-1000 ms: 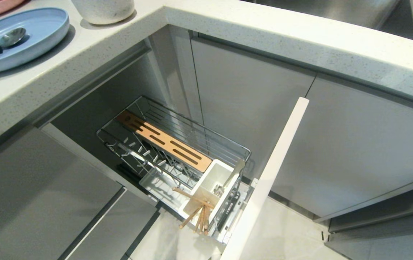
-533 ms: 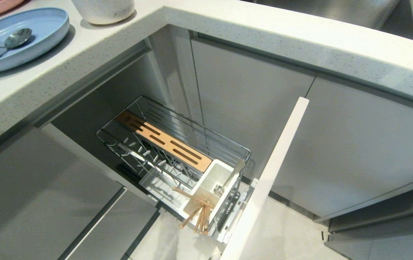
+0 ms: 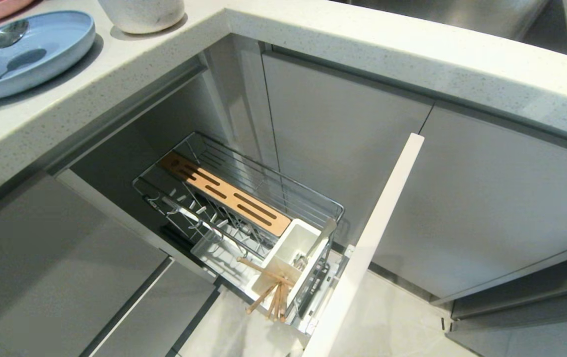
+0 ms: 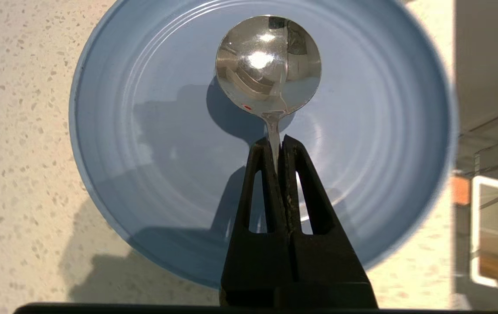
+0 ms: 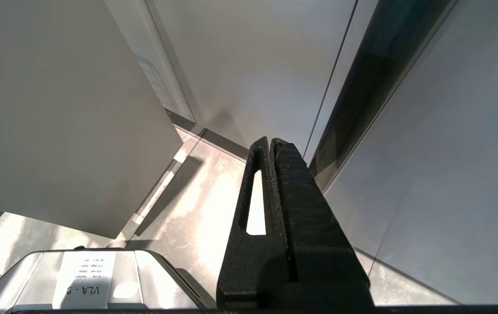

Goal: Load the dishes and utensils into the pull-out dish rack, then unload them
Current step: Pick up the spoon and place it in the cupboard

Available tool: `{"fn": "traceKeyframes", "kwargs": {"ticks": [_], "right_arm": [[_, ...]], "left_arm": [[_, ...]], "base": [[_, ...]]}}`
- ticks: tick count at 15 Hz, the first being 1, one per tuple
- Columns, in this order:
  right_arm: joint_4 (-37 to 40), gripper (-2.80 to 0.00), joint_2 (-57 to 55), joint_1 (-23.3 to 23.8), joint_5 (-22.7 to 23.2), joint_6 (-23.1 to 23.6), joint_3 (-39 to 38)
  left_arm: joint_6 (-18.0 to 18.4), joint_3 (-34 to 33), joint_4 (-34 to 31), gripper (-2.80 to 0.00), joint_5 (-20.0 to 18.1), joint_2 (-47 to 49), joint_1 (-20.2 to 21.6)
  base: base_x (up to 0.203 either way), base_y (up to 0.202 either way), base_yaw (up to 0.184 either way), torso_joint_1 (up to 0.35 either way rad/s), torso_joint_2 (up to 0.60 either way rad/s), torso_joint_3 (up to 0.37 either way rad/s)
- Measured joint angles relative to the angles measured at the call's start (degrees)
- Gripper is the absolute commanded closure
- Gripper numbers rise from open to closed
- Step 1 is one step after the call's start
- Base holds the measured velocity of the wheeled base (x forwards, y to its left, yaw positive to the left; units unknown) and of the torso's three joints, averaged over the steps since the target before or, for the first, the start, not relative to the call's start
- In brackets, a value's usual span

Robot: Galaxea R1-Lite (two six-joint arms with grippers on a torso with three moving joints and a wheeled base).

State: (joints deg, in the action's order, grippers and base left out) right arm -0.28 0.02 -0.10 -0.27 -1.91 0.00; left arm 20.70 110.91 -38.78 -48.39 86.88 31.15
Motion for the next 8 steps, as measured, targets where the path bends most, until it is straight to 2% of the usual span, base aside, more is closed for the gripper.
{"fn": "traceKeyframes", "kwargs": {"ticks": [4, 8], "right_arm": [[0.01, 0.00, 0.00, 0.00, 0.00, -0.01, 0.00], [0.01, 0.00, 0.00, 0.00, 0.00, 0.00, 0.00]], "left_arm": [[-10.63, -0.02, -0.57, 0.00, 0.82, -3.20, -0.88], [-24.33, -0.11, -4.34, 0.00, 0.90, -7.86, -6.19]], "base": [[0.000, 0.000, 0.000, 0.000, 0.00, 0.000], [0.000, 0.000, 0.000, 0.000, 0.00, 0.000]]}}
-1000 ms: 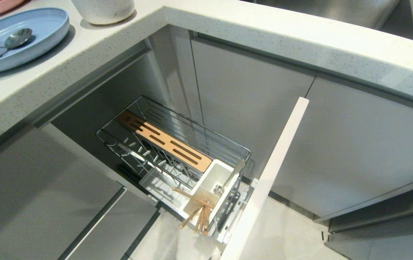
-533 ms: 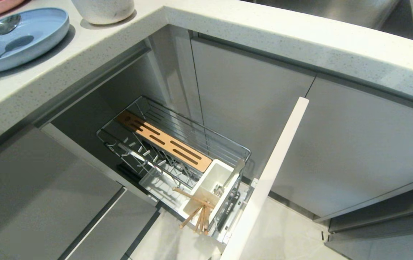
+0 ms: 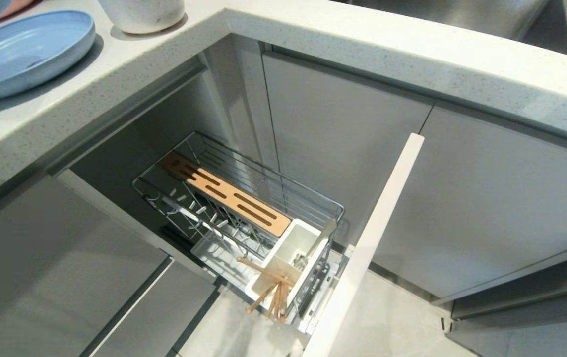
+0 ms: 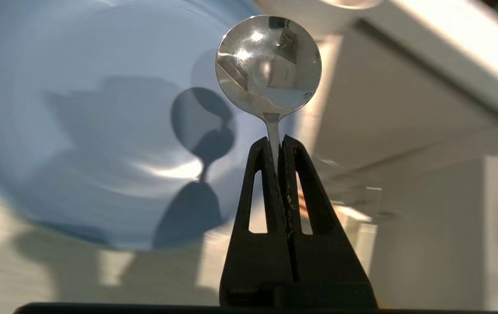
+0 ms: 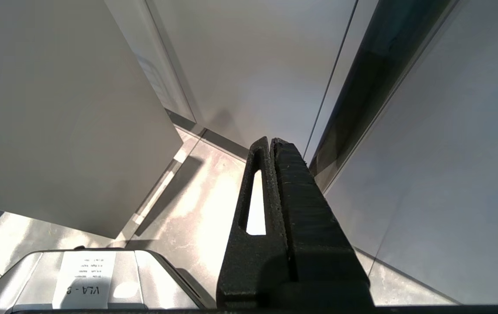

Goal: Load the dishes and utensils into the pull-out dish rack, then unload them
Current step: Pick up the spoon and place it in the cupboard

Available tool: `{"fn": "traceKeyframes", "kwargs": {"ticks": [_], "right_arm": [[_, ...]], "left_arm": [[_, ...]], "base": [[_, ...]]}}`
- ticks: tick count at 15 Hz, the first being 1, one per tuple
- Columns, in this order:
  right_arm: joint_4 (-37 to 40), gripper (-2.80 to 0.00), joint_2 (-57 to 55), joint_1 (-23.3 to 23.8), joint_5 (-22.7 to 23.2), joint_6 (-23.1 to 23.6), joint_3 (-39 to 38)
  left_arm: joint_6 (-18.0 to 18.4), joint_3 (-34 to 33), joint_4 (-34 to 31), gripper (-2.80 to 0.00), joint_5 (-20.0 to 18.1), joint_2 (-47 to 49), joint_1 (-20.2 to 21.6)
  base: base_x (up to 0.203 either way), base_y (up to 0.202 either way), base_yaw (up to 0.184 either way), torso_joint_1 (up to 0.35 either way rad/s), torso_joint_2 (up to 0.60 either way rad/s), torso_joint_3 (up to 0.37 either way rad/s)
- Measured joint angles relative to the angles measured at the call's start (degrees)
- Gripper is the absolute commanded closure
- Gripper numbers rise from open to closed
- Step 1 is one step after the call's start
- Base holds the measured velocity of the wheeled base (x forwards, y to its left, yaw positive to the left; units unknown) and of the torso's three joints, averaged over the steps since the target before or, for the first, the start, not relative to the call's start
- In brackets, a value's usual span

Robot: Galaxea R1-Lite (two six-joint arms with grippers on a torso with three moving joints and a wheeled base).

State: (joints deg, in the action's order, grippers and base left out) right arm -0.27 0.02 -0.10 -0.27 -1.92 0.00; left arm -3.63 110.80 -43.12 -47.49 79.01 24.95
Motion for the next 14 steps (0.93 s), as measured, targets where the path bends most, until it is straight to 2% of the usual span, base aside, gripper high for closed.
{"fn": "traceKeyframes", "kwargs": {"ticks": [2, 3, 7, 14], "right_arm": [[0.02, 0.00, 0.00, 0.00, -0.02, -0.01, 0.00], [0.00, 0.00, 0.00, 0.00, -0.02, -0.01, 0.00], [0.00, 0.00, 0.00, 0.00, -0.02, -0.01, 0.00], [0.00, 0.00, 0.00, 0.00, 0.00, -0.01, 0.00]], "left_arm": [[-4.24, -0.05, -3.77, 0.00, 0.01, -2.36, -3.75], [-4.75, -0.05, -6.13, 0.00, 0.01, -3.47, -6.03], [-5.05, -0.38, -16.34, 0.00, 0.05, -6.45, -15.02], [-4.91, -2.14, -20.63, 0.00, 0.44, -4.19, -30.26]], "base": [[0.000, 0.000, 0.000, 0.000, 0.00, 0.000], [0.000, 0.000, 0.000, 0.000, 0.00, 0.000], [0.000, 0.000, 0.000, 0.000, 0.00, 0.000], [0.000, 0.000, 0.000, 0.000, 0.00, 0.000]]}}
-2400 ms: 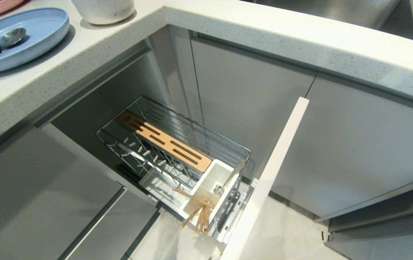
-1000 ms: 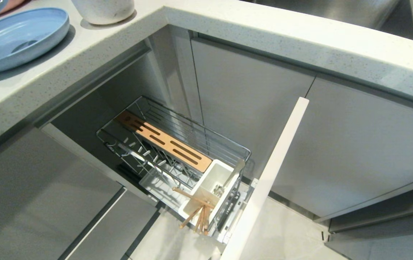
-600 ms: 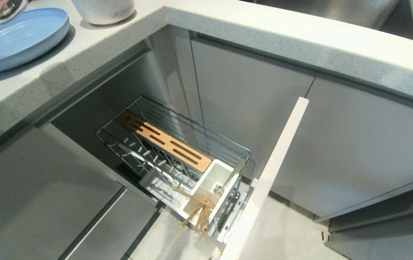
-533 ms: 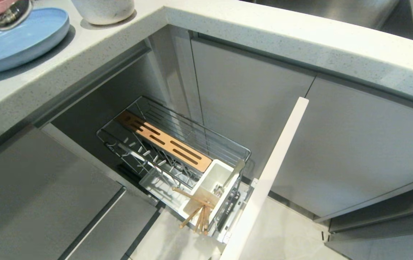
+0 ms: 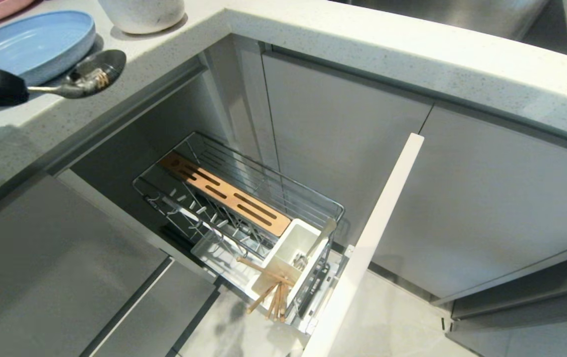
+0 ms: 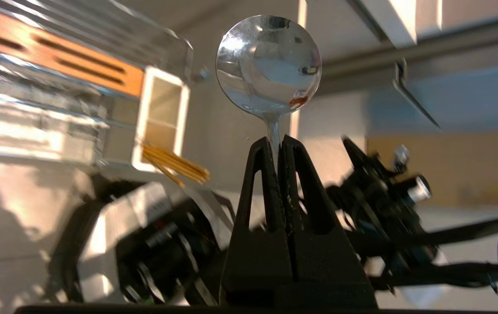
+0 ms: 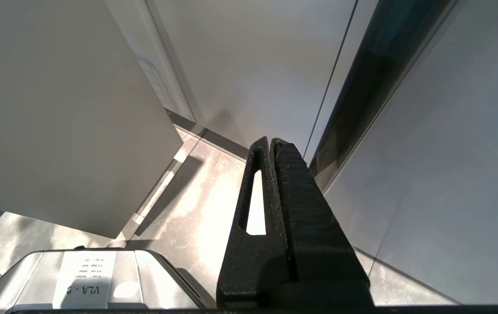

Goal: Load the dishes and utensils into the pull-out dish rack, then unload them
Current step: Pick up the spoon and place it in the cupboard

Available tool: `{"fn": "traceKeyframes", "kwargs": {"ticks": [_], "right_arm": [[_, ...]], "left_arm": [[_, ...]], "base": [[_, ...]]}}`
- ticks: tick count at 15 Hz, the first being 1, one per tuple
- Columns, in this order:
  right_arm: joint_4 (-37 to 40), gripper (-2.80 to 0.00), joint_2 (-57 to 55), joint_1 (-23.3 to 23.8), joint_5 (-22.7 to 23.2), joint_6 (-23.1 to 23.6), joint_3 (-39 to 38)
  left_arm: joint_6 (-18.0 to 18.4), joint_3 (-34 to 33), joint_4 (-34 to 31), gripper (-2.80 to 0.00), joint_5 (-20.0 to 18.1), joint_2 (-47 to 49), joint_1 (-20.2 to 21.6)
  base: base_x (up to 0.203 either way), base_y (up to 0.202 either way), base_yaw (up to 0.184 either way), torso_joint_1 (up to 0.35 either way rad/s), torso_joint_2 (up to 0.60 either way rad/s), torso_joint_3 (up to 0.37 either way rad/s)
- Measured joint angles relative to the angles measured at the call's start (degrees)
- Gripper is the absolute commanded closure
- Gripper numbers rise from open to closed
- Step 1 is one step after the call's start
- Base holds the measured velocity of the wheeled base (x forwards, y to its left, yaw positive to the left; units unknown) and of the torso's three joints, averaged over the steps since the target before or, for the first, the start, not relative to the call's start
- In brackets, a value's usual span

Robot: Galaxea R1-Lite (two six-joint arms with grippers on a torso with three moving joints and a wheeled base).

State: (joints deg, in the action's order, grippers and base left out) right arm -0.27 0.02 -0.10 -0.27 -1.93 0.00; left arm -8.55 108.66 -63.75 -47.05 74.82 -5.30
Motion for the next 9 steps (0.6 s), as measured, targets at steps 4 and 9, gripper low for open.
{"fn": "traceKeyframes", "kwargs": {"ticks": [4, 9], "right_arm": [[0.00, 0.00, 0.00, 0.00, 0.00, 0.00, 0.00], [0.00, 0.00, 0.00, 0.00, 0.00, 0.00, 0.00]], "left_arm": [[-1.84, -0.51, -1.65, 0.00, 5.61, 3.85, -7.67], [-11.36, -0.53, -1.33, 0.00, 15.87, 9.84, -18.52]], "base": [[0.000, 0.000, 0.000, 0.000, 0.00, 0.000], [0.000, 0.000, 0.000, 0.000, 0.00, 0.000]]}}
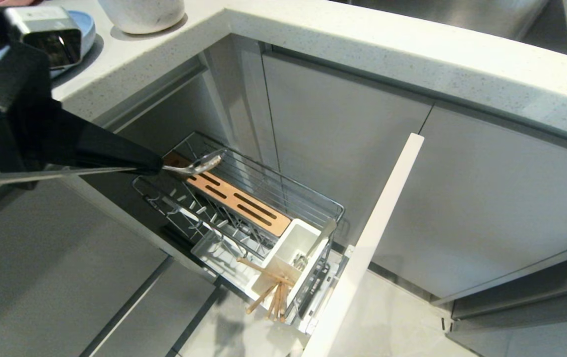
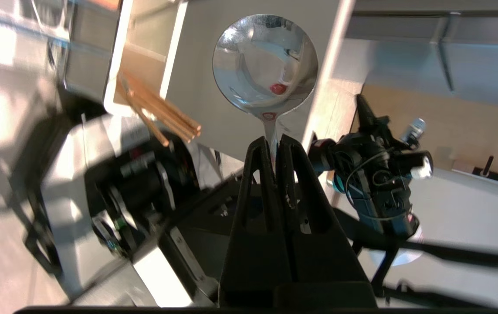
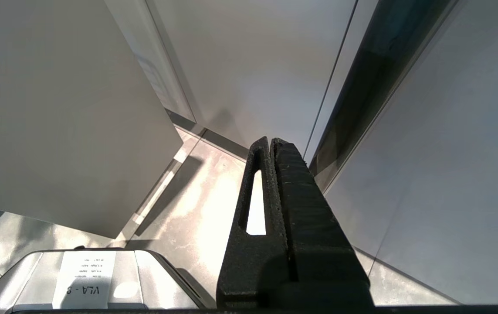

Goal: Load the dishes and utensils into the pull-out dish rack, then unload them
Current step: Pick up the spoon and place it in the cupboard

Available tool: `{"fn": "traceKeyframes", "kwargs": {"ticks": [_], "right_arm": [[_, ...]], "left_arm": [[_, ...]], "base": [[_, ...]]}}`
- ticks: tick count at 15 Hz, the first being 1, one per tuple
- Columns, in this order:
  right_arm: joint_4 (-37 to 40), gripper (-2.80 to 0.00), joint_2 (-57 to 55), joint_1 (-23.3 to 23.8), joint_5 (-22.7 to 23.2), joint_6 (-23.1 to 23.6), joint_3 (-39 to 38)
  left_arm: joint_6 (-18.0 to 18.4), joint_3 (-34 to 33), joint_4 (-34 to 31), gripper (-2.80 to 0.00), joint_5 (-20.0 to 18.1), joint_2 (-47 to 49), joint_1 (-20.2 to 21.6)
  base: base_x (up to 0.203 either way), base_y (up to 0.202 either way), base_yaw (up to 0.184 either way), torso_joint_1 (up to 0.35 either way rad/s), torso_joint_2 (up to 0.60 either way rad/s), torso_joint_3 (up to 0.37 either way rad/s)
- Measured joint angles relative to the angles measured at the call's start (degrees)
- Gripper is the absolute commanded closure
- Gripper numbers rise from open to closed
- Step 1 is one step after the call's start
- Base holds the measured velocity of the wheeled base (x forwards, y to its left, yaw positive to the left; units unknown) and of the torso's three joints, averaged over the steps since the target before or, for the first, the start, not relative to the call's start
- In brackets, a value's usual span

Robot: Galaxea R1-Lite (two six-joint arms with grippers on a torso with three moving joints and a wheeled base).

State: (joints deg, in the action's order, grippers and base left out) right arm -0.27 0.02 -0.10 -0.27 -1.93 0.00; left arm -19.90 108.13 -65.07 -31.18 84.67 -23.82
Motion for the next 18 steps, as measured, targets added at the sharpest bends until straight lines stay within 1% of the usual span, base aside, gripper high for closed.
{"fn": "traceKeyframes", "kwargs": {"ticks": [1, 3, 10, 14, 18], "right_arm": [[0.00, 0.00, 0.00, -0.01, 0.00, 0.02, 0.00], [0.00, 0.00, 0.00, 0.00, -0.02, 0.02, 0.00], [0.02, 0.00, 0.00, -0.01, 0.00, 0.01, 0.00], [0.00, 0.00, 0.00, 0.00, 0.00, 0.01, 0.00], [0.00, 0.00, 0.00, 0.00, 0.00, 0.00, 0.00]], "left_arm": [[-1.77, 0.03, 0.13, 0.00, 1.69, 1.51, -1.53], [-4.36, 0.22, 0.20, 0.00, 2.97, 4.40, -3.76], [-9.86, 1.23, 0.16, 0.00, 7.96, 13.49, -8.41], [-11.62, 1.29, -0.02, 0.00, 8.79, 18.03, -10.50], [-11.86, 1.38, -0.49, 0.00, 10.93, 21.57, -11.33]], "base": [[0.000, 0.000, 0.000, 0.000, 0.00, 0.000], [0.000, 0.000, 0.000, 0.000, 0.00, 0.000], [0.000, 0.000, 0.000, 0.000, 0.00, 0.000], [0.000, 0.000, 0.000, 0.000, 0.00, 0.000], [0.000, 0.000, 0.000, 0.000, 0.00, 0.000]]}}
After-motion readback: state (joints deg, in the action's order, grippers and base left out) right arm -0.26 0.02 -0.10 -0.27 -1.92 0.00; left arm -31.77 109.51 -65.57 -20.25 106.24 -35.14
